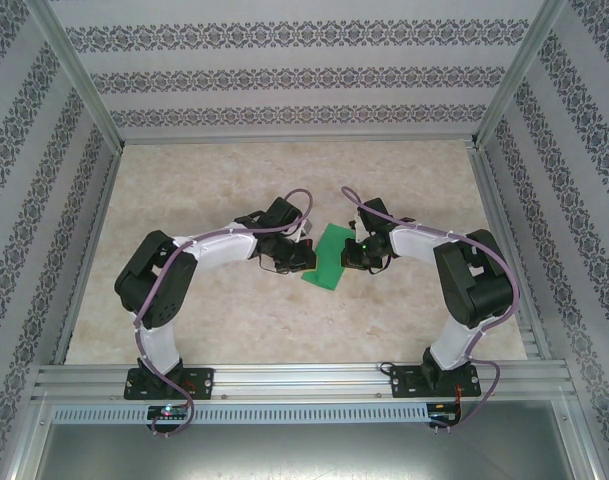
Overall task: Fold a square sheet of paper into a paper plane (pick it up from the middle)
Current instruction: Fold the triangle a second time at the center of the table.
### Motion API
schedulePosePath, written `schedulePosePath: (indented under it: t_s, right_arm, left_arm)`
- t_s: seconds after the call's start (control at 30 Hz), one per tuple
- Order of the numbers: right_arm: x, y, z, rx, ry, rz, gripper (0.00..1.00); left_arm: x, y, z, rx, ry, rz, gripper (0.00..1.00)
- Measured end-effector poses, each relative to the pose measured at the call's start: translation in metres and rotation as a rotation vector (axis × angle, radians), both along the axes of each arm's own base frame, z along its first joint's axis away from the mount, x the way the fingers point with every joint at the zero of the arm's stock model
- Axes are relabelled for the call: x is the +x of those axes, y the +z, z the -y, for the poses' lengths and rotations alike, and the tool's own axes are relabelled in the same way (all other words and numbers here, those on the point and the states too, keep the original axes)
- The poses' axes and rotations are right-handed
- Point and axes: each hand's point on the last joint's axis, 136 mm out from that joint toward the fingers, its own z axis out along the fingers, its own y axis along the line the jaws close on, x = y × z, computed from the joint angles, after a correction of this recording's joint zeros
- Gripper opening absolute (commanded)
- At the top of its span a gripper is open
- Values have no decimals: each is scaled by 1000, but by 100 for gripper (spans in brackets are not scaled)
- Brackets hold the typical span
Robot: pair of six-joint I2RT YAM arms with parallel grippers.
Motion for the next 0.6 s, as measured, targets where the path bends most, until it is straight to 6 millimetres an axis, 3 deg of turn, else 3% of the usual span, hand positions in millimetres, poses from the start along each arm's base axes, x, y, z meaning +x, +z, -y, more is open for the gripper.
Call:
schedulePosePath:
  t_s: [0.6]
  right_arm:
    - [5, 3, -4, 21, 3, 21, 8]
  left_arm:
    - [11, -20, 36, -9, -55, -36, 5]
